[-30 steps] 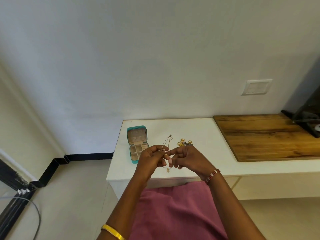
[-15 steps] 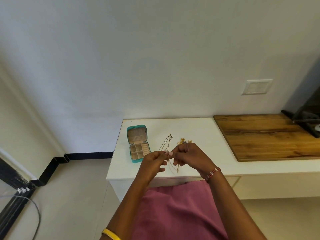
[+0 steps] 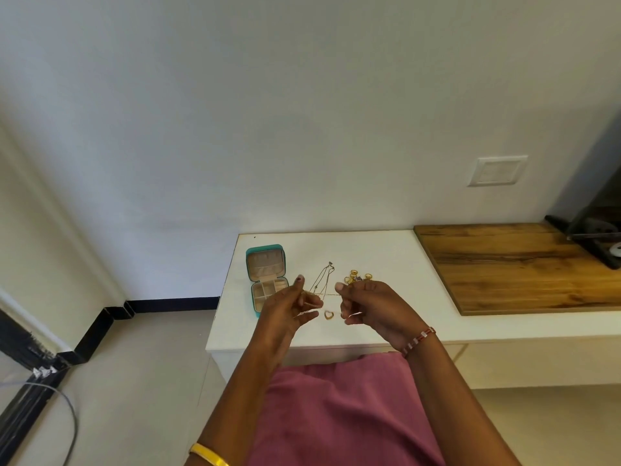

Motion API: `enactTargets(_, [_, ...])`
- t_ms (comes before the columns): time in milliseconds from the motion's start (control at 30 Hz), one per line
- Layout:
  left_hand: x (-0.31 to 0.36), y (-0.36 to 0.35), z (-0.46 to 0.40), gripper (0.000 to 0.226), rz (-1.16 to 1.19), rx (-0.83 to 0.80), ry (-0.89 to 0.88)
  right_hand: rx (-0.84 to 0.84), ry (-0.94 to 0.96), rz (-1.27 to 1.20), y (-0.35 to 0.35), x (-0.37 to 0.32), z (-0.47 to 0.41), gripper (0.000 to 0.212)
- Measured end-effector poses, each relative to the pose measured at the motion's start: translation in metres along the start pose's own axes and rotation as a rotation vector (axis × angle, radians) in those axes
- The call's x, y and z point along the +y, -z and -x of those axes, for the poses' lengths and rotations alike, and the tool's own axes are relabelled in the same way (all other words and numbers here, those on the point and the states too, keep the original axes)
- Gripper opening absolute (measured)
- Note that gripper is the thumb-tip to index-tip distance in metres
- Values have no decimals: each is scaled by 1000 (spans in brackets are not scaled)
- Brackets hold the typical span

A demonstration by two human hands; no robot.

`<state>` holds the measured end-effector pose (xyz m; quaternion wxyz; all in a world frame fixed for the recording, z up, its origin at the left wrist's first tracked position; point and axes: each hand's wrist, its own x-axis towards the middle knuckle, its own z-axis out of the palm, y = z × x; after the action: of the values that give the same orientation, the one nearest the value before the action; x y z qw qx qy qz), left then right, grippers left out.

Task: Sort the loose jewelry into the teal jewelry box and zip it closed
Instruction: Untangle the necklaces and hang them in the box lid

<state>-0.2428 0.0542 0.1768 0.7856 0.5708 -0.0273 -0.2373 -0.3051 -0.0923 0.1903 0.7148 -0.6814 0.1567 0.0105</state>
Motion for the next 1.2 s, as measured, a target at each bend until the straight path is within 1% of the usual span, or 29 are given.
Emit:
enactTargets(67, [0,3,-2,32,129,-14,38,-33,-33,-135,0,2,0,29])
enactTargets(167, [-1,3,-1,33,288,-60,78,-56,-38,-254,-3,5,-1,27])
enactTargets(267, [-2,1,0,43,486,-64,123,-65,-21,-424,-8,6,-4,29])
enactTargets(333, [-3,0,0,46,606,-57,140,-71,-15,-515,-12,6,-5,29])
enactTargets(400, [-4,-1,0,43,682,-43,143,-64,-19,-571,-16,6,-7,26])
enactTargets(467, [-5,-3,-1,37,697,-39,134,-44,-29,-605,-20,8,-9,21])
enactTargets(567, [-9,-3,-3,27,665,-62,128,-43,-29,-576,-23,11,-10,15])
enactTargets(667, [-11,-1,-7,23,609,-71,150,-77,-1,-464,-25,14,-12,12])
enactTargets(733, [-10,2,-9,22,531,-65,137,-63,9,-408,-26,15,-13,12])
enactTargets(933, [-9,18,-13,19,169,13,42,57,66,-228,-28,15,-22,13])
enactTargets(1100, [-9,32,-26,23,-12,81,-20,182,85,-21,-39,19,-41,11])
enactTargets(1200, [-13,40,-41,24,-143,165,-54,252,127,53,-46,21,-59,13])
